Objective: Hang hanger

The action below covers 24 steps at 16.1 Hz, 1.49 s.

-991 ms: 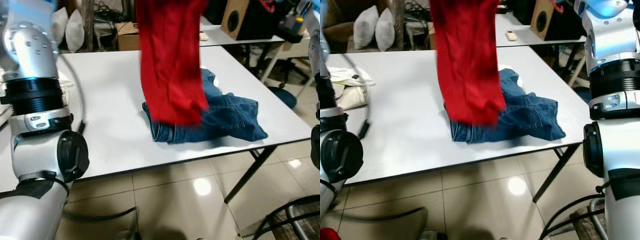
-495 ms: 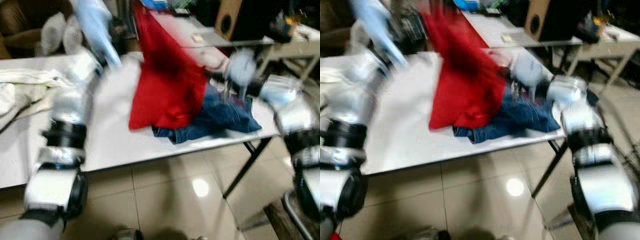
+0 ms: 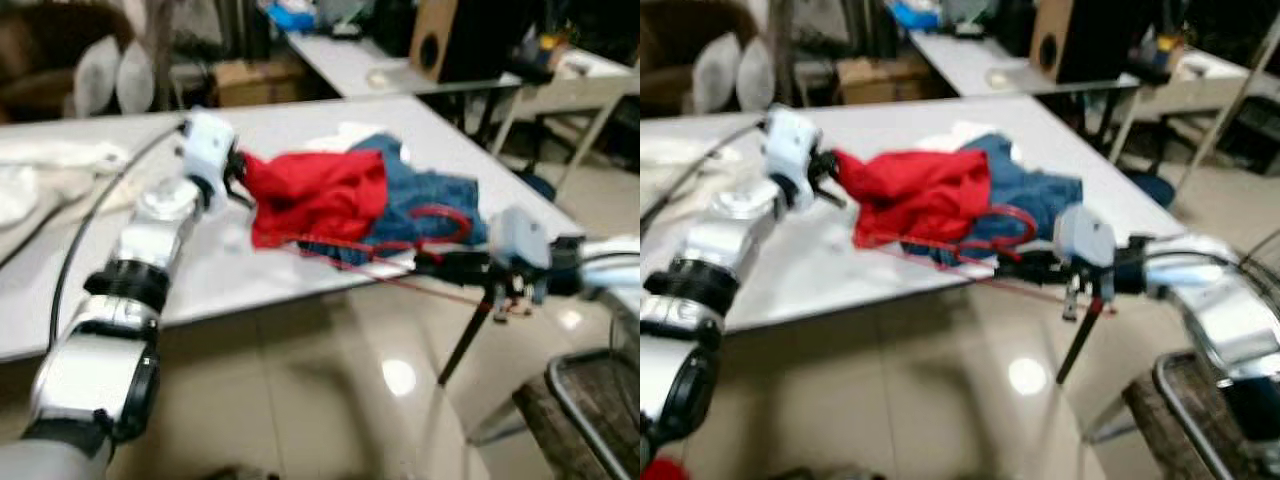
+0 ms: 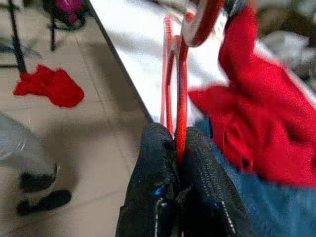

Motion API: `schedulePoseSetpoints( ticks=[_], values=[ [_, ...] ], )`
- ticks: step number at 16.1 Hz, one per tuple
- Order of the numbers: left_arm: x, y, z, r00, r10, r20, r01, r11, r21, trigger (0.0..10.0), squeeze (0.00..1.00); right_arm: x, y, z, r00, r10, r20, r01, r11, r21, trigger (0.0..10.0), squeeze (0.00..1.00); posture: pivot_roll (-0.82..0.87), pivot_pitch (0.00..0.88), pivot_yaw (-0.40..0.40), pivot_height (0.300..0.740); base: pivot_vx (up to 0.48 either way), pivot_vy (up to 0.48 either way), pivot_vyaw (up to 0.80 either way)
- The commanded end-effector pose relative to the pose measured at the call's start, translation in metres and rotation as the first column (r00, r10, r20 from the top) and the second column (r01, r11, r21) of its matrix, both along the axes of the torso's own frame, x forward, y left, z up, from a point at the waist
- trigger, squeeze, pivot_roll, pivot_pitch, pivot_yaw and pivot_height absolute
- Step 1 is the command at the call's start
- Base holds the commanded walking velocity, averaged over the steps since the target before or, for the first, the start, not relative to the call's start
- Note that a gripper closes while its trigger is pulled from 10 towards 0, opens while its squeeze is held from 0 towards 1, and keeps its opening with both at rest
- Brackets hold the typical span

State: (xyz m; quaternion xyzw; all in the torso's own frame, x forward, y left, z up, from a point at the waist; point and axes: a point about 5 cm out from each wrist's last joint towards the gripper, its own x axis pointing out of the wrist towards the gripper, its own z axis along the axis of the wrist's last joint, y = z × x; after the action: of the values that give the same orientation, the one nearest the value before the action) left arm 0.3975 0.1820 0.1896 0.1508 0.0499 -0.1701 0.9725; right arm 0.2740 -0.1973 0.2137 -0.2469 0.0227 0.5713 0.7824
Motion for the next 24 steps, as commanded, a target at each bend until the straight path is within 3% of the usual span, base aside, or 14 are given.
schedulePoseSetpoints(
  ticks=[1, 3, 7, 10, 11, 12, 13, 14, 15, 16, 17, 20, 23, 24],
  values=[
    [-0.008, 0.008, -0.029, 0.992, -0.032, -0.123, 0.036, 0.999, 0.036, 10.0, 1.0, -0.009, -0.008, 0.011, 0.998, -0.059, 0.01, 0.058, 0.996, 0.06, 10.0, 0.0, -0.19, 0.0, 0.063, 0.74, 0.0, 0.0, 0.0],
    [-0.02, 0.014, -0.051, 0.969, -0.116, -0.22, 0.138, 0.987, 0.085, 10.0, 1.0, -0.022, -0.013, 0.023, 0.99, -0.139, 0.002, 0.137, 0.981, 0.135, 10.0, 0.0, -0.19, 0.0, 0.069, 0.74, 0.0, 0.0, 0.0],
    [-0.035, 0.046, -0.059, 0.919, -0.199, -0.339, 0.322, 0.877, 0.356, 10.0, 1.0, -0.023, -0.016, 0.02, 0.94, -0.337, -0.056, 0.339, 0.901, 0.27, 10.0, 0.0, -0.19, 0.0, 0.067, 0.74, 0.0, 0.0, 0.0],
    [-0.039, 0.062, -0.047, 0.935, -0.235, -0.267, 0.348, 0.758, 0.551, 10.0, 1.0, -0.019, -0.009, 0.008, 0.88, -0.456, -0.133, 0.47, 0.795, 0.383, 10.0, 0.0, -0.18, 0.0, 0.072, 0.74, 0.0, 0.0, 0.0],
    [-0.036, 0.063, -0.037, 0.954, -0.254, -0.159, 0.291, 0.666, 0.687, 10.0, 1.0, -0.02, -0.005, 0.005, 0.87, -0.466, -0.159, 0.486, 0.764, 0.424, 10.0, 0.0, -0.18, 0.0, 0.077, 0.74, 0.0, 0.0, 0.0],
    [-0.035, 0.064, -0.029, 0.965, -0.255, -0.069, 0.23, 0.681, 0.696, 10.0, 1.0, -0.021, 0.0, 0.0, 0.856, -0.482, -0.184, 0.51, 0.732, 0.452, 10.0, 0.0, -0.19, 0.0, 0.094, 0.74, 0.0, 0.0, 0.0],
    [-0.036, 0.064, -0.026, 0.971, -0.236, -0.033, 0.205, 0.759, 0.618, 10.0, 1.0, -0.022, 0.003, -0.002, 0.847, -0.492, -0.2, 0.523, 0.711, 0.469, 10.0, 0.0, -0.18, 0.0, 0.097, 0.74, 0.0, 0.0, 0.0],
    [-0.036, 0.064, -0.023, 0.984, -0.172, 0.043, 0.141, 0.908, 0.395, 10.0, 1.0, -0.022, 0.007, -0.007, 0.82, -0.523, -0.234, 0.563, 0.66, 0.497, 10.0, 0.0, -0.17, 0.0, 0.087, 0.74, 0.0, 0.0, 0.0],
    [-0.039, 0.057, -0.027, 0.993, -0.102, 0.061, 0.097, 0.993, 0.072, 10.0, 1.0, -0.021, 0.011, -0.017, 0.767, -0.571, -0.293, 0.628, 0.574, 0.525, 10.0, 0.0, -0.14, 0.0, 0.069, 0.74, 0.0, 0.0, 0.0],
    [-0.044, 0.048, -0.03, 0.994, -0.088, 0.068, 0.092, 0.994, -0.056, 10.0, 0.4, -0.018, 0.014, -0.023, 0.729, -0.6, -0.329, 0.669, 0.524, 0.528, 10.0, 0.0, -0.14, 0.0, 0.067, 0.74, 0.0, 0.0, 0.0],
    [-0.052, 0.033, -0.031, 0.99, -0.099, 0.096, 0.112, 0.983, -0.142, 10.0, 0.0, -0.016, 0.021, -0.03, 0.71, -0.618, -0.339, 0.691, 0.516, 0.506, 10.0, 0.0, -0.15, 0.0, 0.071, 0.74, 0.0, 0.0, 0.0],
    [-0.068, -0.001, -0.032, 0.992, 0.001, 0.127, 0.043, 0.937, -0.346, 10.0, 0.0, -0.016, 0.03, -0.045, 0.624, -0.689, -0.369, 0.77, 0.462, 0.44, 10.0, 0.0, -0.16, 0.0, 0.084, 0.74, 0.0, 0.0, 0.0],
    [-0.079, -0.022, -0.034, 0.994, -0.006, 0.113, 0.051, 0.918, -0.393, 10.0, 0.0, -0.027, 0.028, -0.056, 0.471, -0.764, -0.441, 0.861, 0.291, 0.416, 10.0, 0.0, -0.2, 0.0, 0.089, 0.74, 0.0, 0.394, 0.0],
    [-0.082, -0.023, -0.037, 0.995, -0.018, 0.101, 0.053, 0.931, -0.361, 10.0, 0.0, -0.029, 0.026, -0.061, 0.452, -0.776, -0.439, 0.868, 0.269, 0.418, 10.0, 0.0, -0.19, 0.0, 0.074, 0.74, 0.0, 0.349, 0.0]
  ],
)
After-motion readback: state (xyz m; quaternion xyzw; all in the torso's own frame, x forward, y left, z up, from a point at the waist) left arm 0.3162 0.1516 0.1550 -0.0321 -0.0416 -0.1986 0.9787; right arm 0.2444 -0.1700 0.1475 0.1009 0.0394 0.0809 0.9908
